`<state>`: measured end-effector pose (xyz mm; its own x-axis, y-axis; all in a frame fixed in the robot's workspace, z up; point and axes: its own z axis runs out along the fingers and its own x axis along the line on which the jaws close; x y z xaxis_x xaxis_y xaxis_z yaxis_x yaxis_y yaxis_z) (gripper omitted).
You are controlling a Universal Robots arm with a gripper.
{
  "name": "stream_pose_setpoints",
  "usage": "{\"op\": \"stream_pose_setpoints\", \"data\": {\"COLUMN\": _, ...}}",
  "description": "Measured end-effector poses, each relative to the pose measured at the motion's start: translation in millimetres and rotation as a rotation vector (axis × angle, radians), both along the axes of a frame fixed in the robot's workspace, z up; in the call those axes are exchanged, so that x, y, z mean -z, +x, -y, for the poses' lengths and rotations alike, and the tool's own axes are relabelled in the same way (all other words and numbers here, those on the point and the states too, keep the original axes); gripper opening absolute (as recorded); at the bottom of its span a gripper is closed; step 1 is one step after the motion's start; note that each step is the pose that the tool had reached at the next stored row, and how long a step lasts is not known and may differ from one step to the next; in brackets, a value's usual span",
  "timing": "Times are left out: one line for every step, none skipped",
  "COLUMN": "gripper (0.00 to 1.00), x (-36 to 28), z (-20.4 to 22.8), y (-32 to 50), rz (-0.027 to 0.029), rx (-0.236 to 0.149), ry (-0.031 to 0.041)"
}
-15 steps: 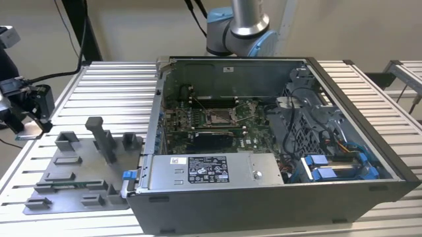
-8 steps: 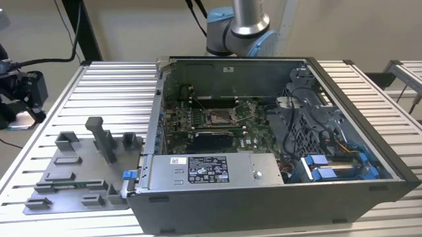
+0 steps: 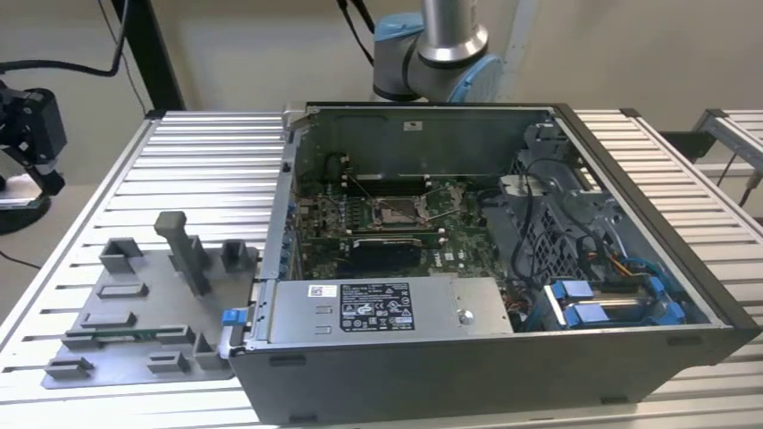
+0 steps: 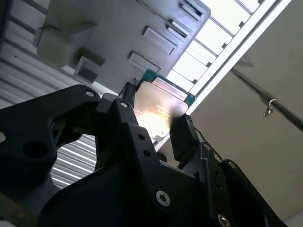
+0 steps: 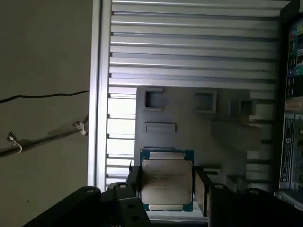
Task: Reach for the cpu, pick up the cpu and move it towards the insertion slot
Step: 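Pick up the cpu and move it towards the insertion slot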
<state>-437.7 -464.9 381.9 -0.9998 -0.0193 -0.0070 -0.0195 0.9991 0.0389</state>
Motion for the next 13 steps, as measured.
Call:
{"op": "stream_pose_setpoints", "data": {"gripper": 0.0, "x": -2.9, "z": 0.0, "y": 0.0, "rz": 0.0001, "rx": 0.0, "ry": 0.0}}
{"op": "stream_pose_setpoints", "data": {"gripper": 0.0, "x": -4.7, "z": 0.0, "y": 0.0, "rz": 0.0, "rx": 0.0, "ry": 0.0}}
{"op": "stream_pose_setpoints", "data": {"gripper": 0.0, "x": -5.0, "z": 0.0, "y": 0.0, "rz": 0.0003, "rx": 0.0, "ry": 0.0005}}
{"op": "stream_pose_setpoints", "data": {"gripper": 0.0, "x": -5.0, "z": 0.0, "y": 0.0, "rz": 0.0005, "rx": 0.0, "ry": 0.0013}}
{"op": "stream_pose_setpoints", "data": {"gripper": 0.0, "x": -5.1, "z": 0.0, "y": 0.0, "rz": 0.0006, "rx": 0.0, "ry": 0.0021}}
{"op": "stream_pose_setpoints", "data": {"gripper": 0.0, "x": -5.1, "z": 0.0, "y": 0.0, "rz": 0.0007, "rx": 0.0, "ry": 0.0029}}
{"op": "stream_pose_setpoints", "data": {"gripper": 0.0, "x": -5.1, "z": 0.0, "y": 0.1, "rz": 0.0008, "rx": 0.0, "ry": 0.0032}}
{"op": "stream_pose_setpoints", "data": {"gripper": 0.0, "x": -5.1, "z": 0.1, "y": 0.6, "rz": 0.0009, "rx": 0.0, "ry": 0.0033}}
{"op": "stream_pose_setpoints", "data": {"gripper": 0.0, "x": -5.1, "z": 0.1, "y": 1.8, "rz": 0.0008, "rx": 0.0, "ry": 0.0033}}
{"op": "stream_pose_setpoints", "data": {"gripper": 0.0, "x": -5.1, "z": 0.0, "y": 3.8, "rz": 0.0007, "rx": 0.0, "ry": 0.0034}}
{"op": "stream_pose_setpoints", "data": {"gripper": 0.0, "x": -5.1, "z": 0.0, "y": 5.7, "rz": 0.0004, "rx": 0.0, "ry": 0.0033}}
{"op": "stream_pose_setpoints", "data": {"gripper": 0.0, "x": -5.1, "z": 0.1, "y": 8.3, "rz": 0.0001, "rx": 0.0, "ry": 0.0034}}
{"op": "stream_pose_setpoints", "data": {"gripper": 0.0, "x": -5.1, "z": 0.1, "y": 10.4, "rz": -0.0002, "rx": 0.0, "ry": 0.0034}}
